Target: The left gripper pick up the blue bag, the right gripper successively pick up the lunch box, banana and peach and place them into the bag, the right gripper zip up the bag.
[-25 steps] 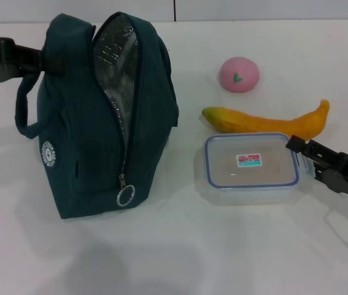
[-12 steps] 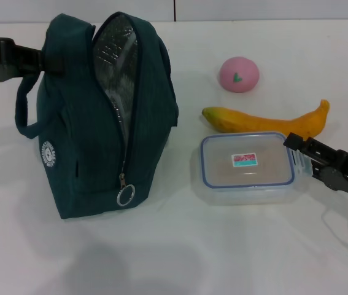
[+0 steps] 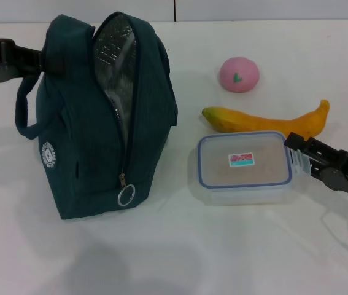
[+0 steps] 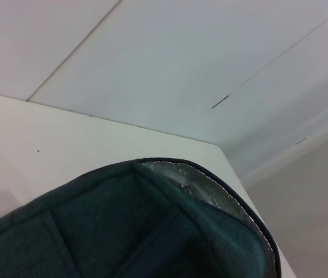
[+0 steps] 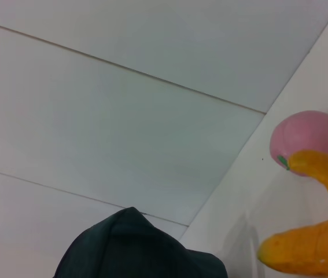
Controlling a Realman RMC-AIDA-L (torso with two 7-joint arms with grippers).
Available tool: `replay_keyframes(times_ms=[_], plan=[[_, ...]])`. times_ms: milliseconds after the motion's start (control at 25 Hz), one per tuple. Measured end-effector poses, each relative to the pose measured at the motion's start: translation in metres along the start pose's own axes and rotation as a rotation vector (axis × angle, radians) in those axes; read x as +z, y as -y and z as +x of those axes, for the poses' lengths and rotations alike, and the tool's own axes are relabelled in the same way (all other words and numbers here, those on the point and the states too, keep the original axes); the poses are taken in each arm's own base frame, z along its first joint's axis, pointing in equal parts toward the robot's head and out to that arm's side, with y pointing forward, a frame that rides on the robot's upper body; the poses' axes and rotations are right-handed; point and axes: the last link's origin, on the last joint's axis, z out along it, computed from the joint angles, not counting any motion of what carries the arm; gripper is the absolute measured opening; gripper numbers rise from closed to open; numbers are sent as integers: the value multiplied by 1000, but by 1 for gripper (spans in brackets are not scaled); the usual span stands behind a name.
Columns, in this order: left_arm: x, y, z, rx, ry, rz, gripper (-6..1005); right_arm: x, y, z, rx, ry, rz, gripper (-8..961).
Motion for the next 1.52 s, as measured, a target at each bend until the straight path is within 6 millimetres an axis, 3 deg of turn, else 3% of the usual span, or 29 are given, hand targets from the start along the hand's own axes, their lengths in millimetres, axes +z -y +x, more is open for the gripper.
replay_keyframes(times_ms=[240,400,680,1200,1520], plan=[[0,0,0,4,-1,1,42,-1,1,0,-6,-11,7,683],[0,2,-2,0,2,-4,42,-1,2,0,-19,-34,20,459],[0,2,-2,2,4,-4,42,2,2,4,-26,-52,18,254],[-1,3,-2,5,4,-4,42,0,-2,7,-25,-62,-11,96],[-2,3,-1,7,2,-2,42,-1,-16,1,-27,-38,-106,96]])
